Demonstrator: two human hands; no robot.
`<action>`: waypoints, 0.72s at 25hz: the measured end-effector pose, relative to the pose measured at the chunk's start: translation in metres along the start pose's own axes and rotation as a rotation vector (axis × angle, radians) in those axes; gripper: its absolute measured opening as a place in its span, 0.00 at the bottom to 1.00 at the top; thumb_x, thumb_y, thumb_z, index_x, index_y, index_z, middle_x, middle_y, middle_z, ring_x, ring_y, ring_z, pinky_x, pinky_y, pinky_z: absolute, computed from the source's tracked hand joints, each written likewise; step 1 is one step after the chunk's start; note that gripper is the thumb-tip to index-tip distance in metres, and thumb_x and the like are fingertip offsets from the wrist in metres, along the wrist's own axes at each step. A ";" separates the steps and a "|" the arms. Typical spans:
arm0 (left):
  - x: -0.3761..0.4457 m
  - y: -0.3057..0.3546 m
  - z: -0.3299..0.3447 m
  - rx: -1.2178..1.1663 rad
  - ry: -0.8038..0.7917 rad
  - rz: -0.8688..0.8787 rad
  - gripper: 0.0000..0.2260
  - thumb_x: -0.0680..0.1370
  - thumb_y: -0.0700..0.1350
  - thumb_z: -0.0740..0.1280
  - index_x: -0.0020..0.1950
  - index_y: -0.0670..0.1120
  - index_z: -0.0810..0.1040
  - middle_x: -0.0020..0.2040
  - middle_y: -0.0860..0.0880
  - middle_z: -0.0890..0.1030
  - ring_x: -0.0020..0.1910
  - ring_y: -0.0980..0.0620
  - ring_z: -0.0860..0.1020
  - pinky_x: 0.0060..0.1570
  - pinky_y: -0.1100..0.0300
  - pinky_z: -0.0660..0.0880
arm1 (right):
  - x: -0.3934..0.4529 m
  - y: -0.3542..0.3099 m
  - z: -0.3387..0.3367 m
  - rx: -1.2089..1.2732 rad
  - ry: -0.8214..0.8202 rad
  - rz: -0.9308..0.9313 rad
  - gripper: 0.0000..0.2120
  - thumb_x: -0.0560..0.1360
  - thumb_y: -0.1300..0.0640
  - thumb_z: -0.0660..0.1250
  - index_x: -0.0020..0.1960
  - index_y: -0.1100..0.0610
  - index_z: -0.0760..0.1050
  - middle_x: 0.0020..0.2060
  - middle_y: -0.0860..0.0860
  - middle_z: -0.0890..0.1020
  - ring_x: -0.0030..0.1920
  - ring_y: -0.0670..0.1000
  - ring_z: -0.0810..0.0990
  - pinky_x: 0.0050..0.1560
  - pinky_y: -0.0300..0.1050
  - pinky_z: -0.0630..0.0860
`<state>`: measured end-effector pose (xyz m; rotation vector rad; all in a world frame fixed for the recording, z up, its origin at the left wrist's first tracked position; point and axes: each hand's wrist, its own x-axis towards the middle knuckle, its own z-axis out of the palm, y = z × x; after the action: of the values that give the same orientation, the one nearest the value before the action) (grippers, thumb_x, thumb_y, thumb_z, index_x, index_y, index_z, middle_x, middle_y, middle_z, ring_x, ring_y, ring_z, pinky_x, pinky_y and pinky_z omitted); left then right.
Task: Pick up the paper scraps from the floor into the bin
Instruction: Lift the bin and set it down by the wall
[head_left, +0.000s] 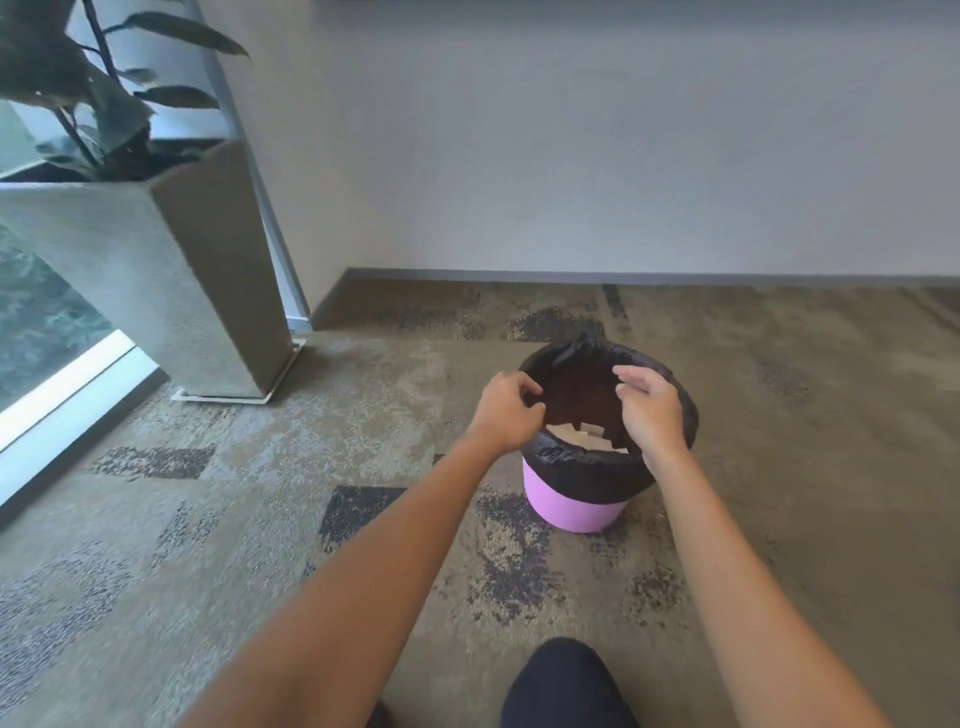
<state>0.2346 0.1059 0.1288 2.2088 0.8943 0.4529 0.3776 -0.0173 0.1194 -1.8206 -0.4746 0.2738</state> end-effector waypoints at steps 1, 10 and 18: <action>-0.006 -0.002 -0.010 0.017 0.011 0.010 0.09 0.76 0.42 0.68 0.55 0.44 0.80 0.58 0.44 0.77 0.56 0.47 0.77 0.55 0.60 0.70 | -0.007 -0.008 0.000 -0.017 0.015 -0.018 0.13 0.79 0.65 0.62 0.58 0.54 0.80 0.59 0.51 0.82 0.62 0.49 0.78 0.59 0.38 0.70; -0.105 -0.021 -0.099 0.227 0.043 0.008 0.17 0.76 0.40 0.67 0.64 0.45 0.74 0.66 0.44 0.74 0.62 0.45 0.75 0.63 0.49 0.74 | -0.108 -0.065 -0.020 -0.271 0.029 -0.224 0.13 0.79 0.64 0.63 0.61 0.58 0.78 0.61 0.53 0.81 0.62 0.53 0.78 0.59 0.39 0.69; -0.153 -0.007 -0.083 0.307 0.063 0.037 0.20 0.75 0.40 0.66 0.67 0.44 0.72 0.65 0.43 0.74 0.62 0.46 0.74 0.62 0.51 0.75 | -0.139 -0.055 -0.066 -0.418 -0.002 -0.230 0.12 0.77 0.63 0.66 0.59 0.59 0.79 0.58 0.57 0.82 0.60 0.56 0.79 0.63 0.45 0.71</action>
<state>0.0795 0.0401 0.1726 2.5051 1.0136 0.4277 0.2719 -0.1231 0.1838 -2.1449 -0.7809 0.0162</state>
